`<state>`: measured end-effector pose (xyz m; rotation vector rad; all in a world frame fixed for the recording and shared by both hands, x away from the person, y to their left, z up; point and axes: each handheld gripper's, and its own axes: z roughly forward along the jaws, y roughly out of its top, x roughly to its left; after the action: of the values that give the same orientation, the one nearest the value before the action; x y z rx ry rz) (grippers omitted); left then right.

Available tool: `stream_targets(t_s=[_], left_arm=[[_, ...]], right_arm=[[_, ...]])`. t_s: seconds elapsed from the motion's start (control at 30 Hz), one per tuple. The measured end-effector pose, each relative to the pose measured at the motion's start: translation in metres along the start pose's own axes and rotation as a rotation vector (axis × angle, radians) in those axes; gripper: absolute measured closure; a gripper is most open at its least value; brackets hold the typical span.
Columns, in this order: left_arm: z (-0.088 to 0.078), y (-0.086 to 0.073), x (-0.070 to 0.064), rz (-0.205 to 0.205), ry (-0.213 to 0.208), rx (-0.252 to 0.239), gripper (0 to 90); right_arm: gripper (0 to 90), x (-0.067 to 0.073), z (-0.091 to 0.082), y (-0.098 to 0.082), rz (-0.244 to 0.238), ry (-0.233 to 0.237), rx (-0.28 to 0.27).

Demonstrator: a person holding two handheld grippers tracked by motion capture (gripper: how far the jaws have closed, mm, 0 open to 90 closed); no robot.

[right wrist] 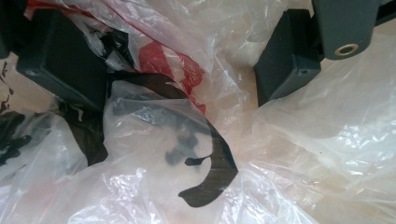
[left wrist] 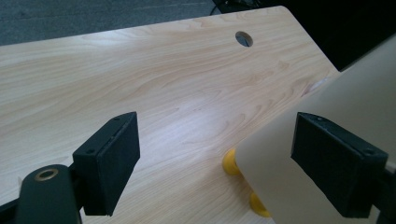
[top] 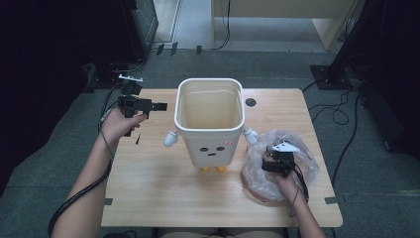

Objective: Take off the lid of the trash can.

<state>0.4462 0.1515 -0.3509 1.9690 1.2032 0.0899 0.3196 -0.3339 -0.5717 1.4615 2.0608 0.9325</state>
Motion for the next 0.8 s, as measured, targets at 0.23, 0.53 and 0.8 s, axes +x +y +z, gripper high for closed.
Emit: stream_targets(t_s=[0.23, 0.53, 0.8], left_arm=[[-0.011, 0.008, -0.006, 0.011, -0.001, -0.018, 15.9], [-0.019, 0.016, -0.014, 0.006, -0.019, -0.016, 15.9], [-0.028, 0.026, -0.022, 0.017, -0.027, -0.022, 15.9]], right_arm=[[17.5, 0.000, 0.000, 0.000, 0.000, 0.000, 0.000], [17.5, 0.000, 0.000, 0.000, 0.000, 0.000, 0.000], [17.5, 0.000, 0.000, 0.000, 0.000, 0.000, 0.000]])
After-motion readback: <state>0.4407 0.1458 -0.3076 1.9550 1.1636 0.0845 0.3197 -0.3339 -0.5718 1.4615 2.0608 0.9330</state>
